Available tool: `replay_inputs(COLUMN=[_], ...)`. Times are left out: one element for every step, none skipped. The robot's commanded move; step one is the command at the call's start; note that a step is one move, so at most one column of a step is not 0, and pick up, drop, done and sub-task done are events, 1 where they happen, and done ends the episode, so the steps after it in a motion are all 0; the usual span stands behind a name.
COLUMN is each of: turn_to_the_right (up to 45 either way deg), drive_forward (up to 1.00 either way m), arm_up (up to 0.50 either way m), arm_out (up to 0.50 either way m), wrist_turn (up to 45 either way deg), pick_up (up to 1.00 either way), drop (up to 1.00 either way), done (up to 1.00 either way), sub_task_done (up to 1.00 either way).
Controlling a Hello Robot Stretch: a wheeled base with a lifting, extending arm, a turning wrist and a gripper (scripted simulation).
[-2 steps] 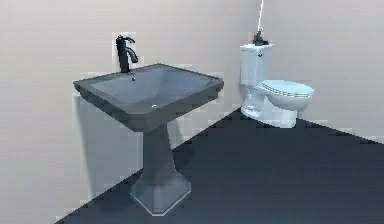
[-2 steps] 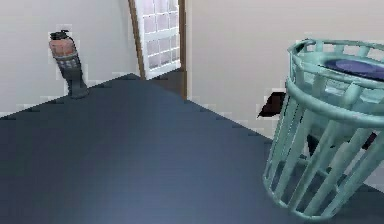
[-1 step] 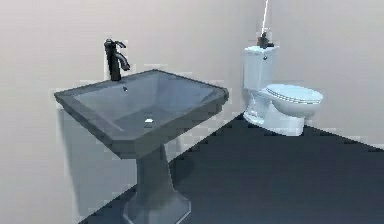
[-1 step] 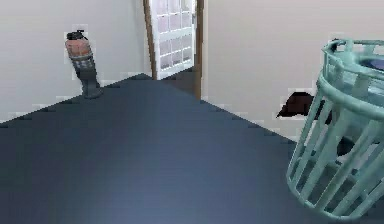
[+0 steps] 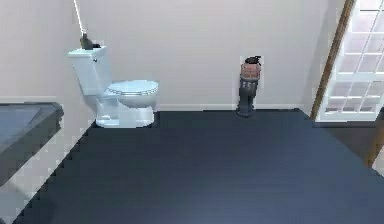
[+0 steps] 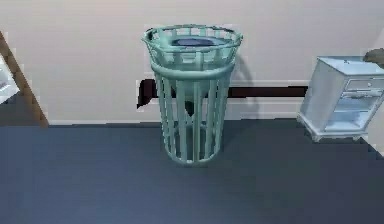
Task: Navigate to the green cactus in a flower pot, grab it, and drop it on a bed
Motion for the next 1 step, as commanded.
replay_inputs(turn_to_the_right=[36.0], drive_forward=[0.00], arm_up=[0.00], arm_out=[0.00], wrist_turn=[0.0], pick_up=[0.00], drop=[0.00], done=[0.00], sub_task_done=[0.00])
